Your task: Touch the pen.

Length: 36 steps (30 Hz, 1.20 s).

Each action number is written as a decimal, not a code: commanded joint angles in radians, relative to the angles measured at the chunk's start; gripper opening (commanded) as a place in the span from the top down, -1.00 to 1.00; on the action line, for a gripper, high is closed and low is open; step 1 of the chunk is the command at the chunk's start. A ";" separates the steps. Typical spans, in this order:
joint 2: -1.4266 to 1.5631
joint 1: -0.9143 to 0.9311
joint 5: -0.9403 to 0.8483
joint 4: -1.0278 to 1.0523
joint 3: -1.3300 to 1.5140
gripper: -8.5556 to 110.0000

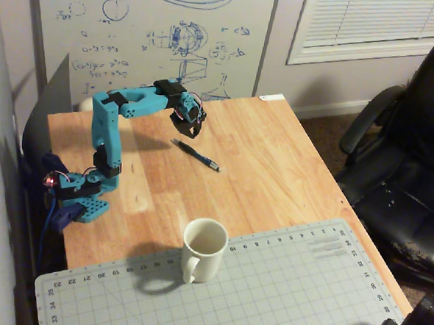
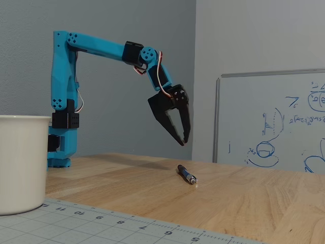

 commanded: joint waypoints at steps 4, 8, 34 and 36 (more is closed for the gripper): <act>-0.034 0.003 0.012 -0.015 -0.023 0.85; -0.083 0.003 0.011 -0.018 -0.029 0.85; -0.247 0.005 0.009 -0.018 -0.206 0.85; -0.259 0.005 0.009 -0.018 -0.207 0.85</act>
